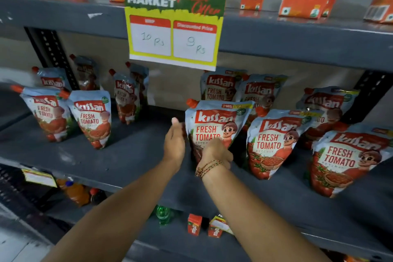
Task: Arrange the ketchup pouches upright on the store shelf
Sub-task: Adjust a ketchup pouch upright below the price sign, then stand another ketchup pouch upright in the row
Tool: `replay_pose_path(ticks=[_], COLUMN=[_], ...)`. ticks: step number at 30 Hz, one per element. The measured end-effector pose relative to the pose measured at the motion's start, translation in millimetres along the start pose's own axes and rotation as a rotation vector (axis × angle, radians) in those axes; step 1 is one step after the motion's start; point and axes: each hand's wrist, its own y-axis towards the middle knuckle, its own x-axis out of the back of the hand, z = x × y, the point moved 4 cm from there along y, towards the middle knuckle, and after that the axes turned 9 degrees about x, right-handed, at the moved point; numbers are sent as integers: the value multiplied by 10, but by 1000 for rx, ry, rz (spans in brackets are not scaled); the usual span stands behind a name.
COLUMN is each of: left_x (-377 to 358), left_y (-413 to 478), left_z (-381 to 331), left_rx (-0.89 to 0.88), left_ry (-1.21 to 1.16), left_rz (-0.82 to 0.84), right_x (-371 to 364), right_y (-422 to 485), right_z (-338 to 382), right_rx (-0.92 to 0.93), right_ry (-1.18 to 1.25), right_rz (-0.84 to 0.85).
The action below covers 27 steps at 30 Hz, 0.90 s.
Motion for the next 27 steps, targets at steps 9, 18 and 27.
replay_pose_path(ticks=[9,18,27], left_x=[1467,2383,2251], left_y=[395,1210,1407], left_z=[-182,-530,-559], left_rx=[119,-57,52], left_ry=[-149,-184,-141], left_rz=[-895,-448,-54], right_x=[-1172,-2496,-2448], right_y=[-426,-1066,-1009], right_z=[-374,-663,-755], right_rx=[35,404,693], right_ry=[238,-9,-32], right_rz=[400,874,551])
